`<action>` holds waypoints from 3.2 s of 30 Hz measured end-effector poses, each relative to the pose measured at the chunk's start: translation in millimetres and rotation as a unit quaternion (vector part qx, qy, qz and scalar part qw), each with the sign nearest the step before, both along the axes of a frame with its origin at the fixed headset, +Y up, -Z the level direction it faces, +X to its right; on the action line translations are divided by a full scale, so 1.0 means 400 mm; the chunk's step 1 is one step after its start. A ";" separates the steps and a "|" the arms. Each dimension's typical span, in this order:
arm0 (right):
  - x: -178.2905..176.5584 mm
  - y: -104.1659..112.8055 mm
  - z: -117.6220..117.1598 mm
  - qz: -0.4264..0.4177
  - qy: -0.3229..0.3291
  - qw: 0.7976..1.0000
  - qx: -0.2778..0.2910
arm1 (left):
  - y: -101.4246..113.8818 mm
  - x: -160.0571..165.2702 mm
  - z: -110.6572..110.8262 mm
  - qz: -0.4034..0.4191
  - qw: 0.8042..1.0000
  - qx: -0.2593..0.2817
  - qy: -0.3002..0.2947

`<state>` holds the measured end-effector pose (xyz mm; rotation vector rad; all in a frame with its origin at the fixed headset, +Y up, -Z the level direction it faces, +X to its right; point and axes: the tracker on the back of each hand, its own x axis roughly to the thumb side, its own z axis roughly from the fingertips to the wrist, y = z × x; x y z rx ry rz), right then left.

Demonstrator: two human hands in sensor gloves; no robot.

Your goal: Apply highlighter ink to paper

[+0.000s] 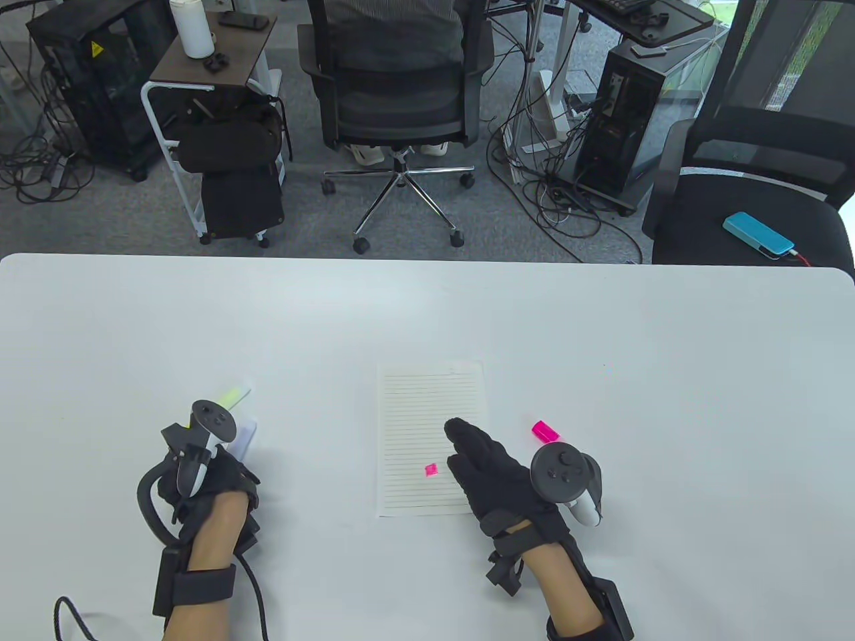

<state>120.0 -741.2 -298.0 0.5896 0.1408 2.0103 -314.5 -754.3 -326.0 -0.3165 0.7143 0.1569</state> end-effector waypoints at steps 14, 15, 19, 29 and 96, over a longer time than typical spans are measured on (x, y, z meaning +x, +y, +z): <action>-0.006 -0.003 -0.001 0.010 0.004 1.000 -0.002 | 0.037 0.046 0.015 0.004 0.994 0.088 -0.058; -0.006 -0.003 0.000 0.011 0.004 1.000 -0.001 | 0.052 0.067 0.017 0.013 0.989 0.120 -0.090; -0.012 -0.002 0.001 0.018 0.004 1.000 0.003 | 0.081 0.165 0.014 0.103 0.934 0.234 -0.249; -0.024 0.004 0.007 0.034 0.015 0.999 0.034 | 0.068 0.385 0.059 0.278 0.776 0.284 -0.490; -0.027 0.007 -0.001 0.194 -0.023 0.978 0.076 | -0.030 0.323 0.014 -0.017 0.930 0.021 -0.367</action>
